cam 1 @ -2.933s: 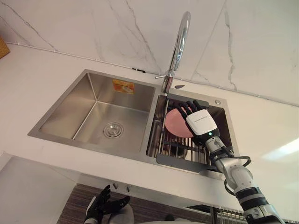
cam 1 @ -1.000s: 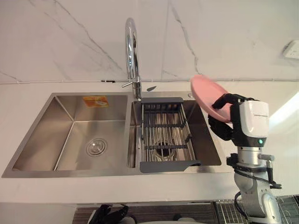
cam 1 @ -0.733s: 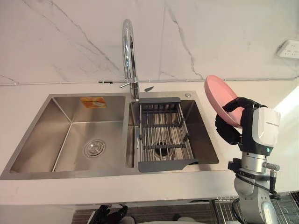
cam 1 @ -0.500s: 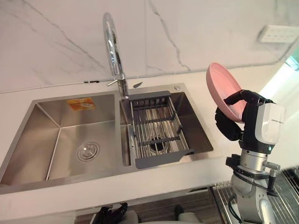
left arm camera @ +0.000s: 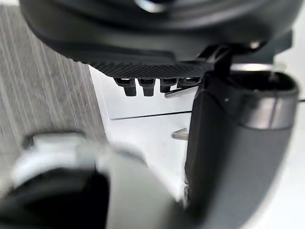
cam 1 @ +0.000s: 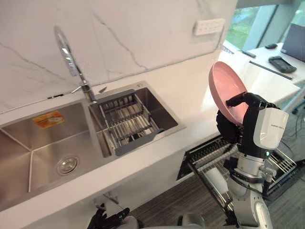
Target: Walk over to the sink, pick up the cup, carry it to the dishwasher, place the cup inside the dishwasher, then close the dishwasher door
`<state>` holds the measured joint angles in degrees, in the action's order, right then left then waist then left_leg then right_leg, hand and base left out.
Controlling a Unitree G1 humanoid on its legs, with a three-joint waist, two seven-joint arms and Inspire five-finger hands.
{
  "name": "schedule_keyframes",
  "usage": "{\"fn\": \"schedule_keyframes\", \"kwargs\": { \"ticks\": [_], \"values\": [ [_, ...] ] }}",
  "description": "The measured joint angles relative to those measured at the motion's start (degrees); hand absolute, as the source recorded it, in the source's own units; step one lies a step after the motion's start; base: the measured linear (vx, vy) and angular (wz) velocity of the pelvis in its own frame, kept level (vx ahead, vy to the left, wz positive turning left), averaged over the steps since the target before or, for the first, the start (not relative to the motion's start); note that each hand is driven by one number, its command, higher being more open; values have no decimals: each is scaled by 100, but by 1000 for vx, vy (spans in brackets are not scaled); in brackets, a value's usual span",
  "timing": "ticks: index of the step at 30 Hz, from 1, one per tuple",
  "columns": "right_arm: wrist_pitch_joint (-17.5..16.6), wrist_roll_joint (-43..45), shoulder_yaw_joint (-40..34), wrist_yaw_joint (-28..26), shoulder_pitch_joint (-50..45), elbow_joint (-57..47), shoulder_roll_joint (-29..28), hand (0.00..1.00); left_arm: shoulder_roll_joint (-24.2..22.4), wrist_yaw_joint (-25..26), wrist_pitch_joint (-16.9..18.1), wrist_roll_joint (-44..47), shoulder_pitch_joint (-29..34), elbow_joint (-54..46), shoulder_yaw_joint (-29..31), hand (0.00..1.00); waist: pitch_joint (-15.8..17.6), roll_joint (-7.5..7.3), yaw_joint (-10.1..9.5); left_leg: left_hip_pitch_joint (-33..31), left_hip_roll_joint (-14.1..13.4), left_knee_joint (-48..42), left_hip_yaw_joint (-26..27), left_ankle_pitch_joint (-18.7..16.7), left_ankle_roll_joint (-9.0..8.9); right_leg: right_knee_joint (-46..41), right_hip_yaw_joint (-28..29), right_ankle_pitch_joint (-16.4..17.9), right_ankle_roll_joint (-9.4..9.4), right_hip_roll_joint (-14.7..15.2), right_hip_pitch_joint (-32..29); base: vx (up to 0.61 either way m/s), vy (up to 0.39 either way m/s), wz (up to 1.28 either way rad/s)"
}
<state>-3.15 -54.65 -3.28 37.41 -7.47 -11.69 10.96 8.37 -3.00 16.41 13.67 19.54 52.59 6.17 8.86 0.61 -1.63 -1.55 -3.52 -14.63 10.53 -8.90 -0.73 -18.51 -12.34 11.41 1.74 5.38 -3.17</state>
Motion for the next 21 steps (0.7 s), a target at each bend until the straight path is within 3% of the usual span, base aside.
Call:
{"fn": "schedule_keyframes", "kwargs": {
  "ticks": [1, 2, 5, 9, 21],
  "values": [
    [75, 1, 28, -18, -38, 103, -75, 0, 186, 13, 65, 0, 123, -25, -1, 100, 33, -192, -34, 132, 5, 130, 113, 44, -35, 12, -44, -51, 4, 77, 131, -36, -38, -126],
    [94, 4, -9, -19, -50, 110, -46, 0, 364, 16, 186, -5, 296, -26, -12, 100, 96, -297, -70, 163, -4, 50, 275, 178, -27, 571, -2, -364, 86, 148, 394, -54, -48, -98],
    [114, 51, -103, -69, -86, 103, 93, 0, 391, 17, 84, -9, 247, 177, -140, 100, 45, -176, 102, 171, -37, 216, 320, 273, -16, 1026, 68, -675, 82, 64, 461, -20, -29, -35],
    [92, 59, -238, -283, -128, 105, 106, 0, 408, 17, 39, -7, 306, 311, -226, 100, -2, -86, 95, 266, 23, 467, 436, 382, -25, 1467, 311, -1025, 127, -6, 512, 25, 28, -30],
    [-46, 65, -554, -380, -219, 630, 101, 0, 335, -149, 245, -23, 492, 320, -328, 100, 1, -88, 85, 209, 278, 578, 473, 355, 61, 1704, 510, -1199, 241, 137, 419, -4, 50, -8]
  ]
}}
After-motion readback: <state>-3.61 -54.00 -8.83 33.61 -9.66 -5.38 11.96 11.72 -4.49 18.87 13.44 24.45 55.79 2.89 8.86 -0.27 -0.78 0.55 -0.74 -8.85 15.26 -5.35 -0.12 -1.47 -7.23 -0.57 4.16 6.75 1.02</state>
